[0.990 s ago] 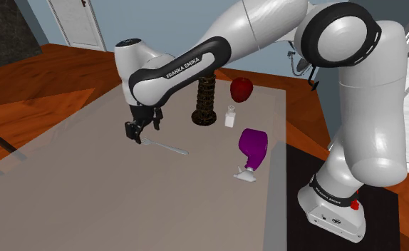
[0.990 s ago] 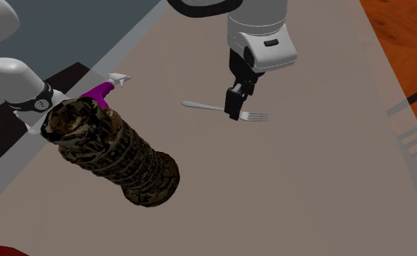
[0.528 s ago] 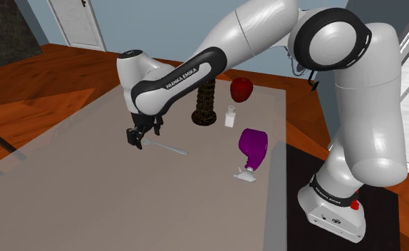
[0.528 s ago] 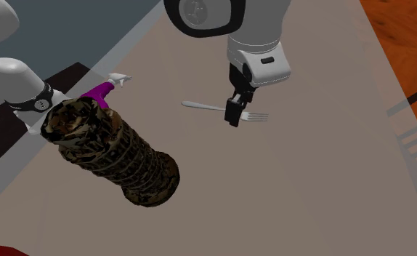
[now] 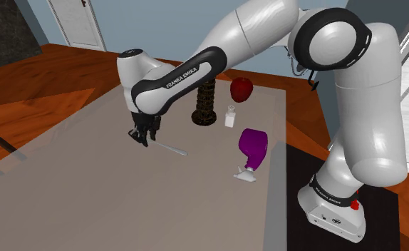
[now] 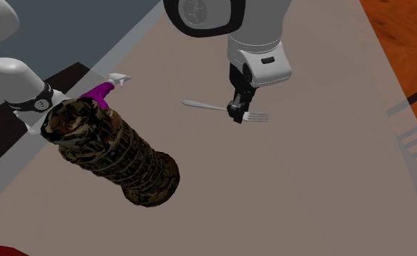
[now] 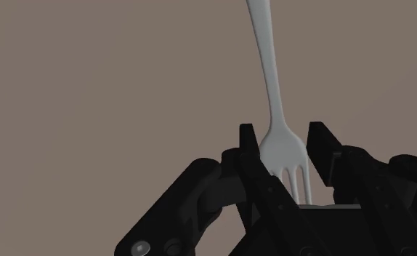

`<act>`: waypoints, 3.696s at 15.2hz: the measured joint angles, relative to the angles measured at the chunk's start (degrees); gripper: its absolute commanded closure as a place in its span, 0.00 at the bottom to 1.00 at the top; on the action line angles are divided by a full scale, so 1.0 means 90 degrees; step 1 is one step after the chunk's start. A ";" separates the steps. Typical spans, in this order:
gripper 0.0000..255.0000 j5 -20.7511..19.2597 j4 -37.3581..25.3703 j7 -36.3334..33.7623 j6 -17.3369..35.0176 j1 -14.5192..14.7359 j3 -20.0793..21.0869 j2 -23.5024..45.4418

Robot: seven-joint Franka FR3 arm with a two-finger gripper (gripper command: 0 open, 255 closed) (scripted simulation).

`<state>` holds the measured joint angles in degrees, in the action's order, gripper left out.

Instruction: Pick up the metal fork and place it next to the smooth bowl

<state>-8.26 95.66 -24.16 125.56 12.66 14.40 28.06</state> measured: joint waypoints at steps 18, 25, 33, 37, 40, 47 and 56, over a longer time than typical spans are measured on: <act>1.00 0.0124 -0.0361 0.0075 -0.0695 -0.0017 0.0074 -0.0324; 1.00 0.0189 -0.0665 0.0117 -0.1186 -0.0028 0.0106 -0.0517; 1.00 0.0234 -0.1210 0.0151 -0.1827 -0.0012 0.0130 -0.0618; 1.00 0.0251 -0.1390 0.0106 -0.2096 0.0030 0.0157 -0.0707; 1.00 0.0251 -0.1181 -0.0179 -0.2062 0.0208 0.0253 -0.0877; 1.00 0.0232 -0.0548 -0.1100 -0.1865 0.0764 0.0569 -0.1297; 1.00 0.0067 -0.0516 -0.2367 -0.1906 0.1588 0.0981 -0.1308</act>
<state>-7.66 91.01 -45.46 108.41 26.95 23.23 16.29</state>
